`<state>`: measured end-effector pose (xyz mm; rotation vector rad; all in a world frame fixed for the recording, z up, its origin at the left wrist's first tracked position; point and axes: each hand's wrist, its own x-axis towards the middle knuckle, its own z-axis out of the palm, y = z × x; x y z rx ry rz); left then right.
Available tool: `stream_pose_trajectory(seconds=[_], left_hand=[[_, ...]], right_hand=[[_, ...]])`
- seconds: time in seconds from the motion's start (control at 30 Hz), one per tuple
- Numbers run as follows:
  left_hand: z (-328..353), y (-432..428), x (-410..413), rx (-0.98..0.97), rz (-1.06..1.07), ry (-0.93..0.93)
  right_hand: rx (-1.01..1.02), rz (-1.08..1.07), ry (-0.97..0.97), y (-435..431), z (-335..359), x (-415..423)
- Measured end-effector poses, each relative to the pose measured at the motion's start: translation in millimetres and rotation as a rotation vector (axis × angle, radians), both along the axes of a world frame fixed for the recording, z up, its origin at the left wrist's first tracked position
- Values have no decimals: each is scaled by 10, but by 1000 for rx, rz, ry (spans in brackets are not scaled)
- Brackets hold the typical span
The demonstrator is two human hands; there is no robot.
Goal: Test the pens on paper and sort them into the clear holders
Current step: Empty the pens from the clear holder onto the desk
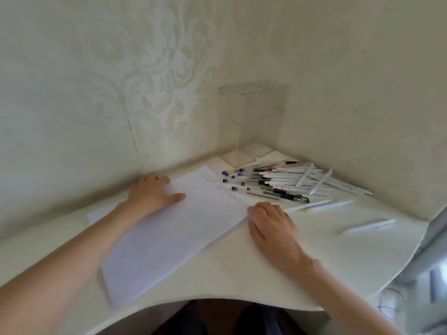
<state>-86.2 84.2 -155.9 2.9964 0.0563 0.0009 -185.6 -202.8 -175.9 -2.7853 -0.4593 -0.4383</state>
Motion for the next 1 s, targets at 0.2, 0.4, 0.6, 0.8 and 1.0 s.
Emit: stream_pose_trajectory(seconds=[0.2, 0.4, 0.6, 0.8, 1.0], left_hand=[[17, 46, -447, -69, 178, 20], [-81, 79, -933, -245, 141, -146], [-36, -10, -1083, -522, 108, -188], [-35, -110, -985, -612, 208, -147], [-107, -170, -865, -557, 186, -330]], right_hand=[[-58, -77, 274, 73, 58, 35], [-69, -162, 233, 189, 96, 273], [-8, -229, 226, 267, 150, 88], [-41, -126, 312, 321, 26, 260], [-56, -160, 266, 395, 12, 553]])
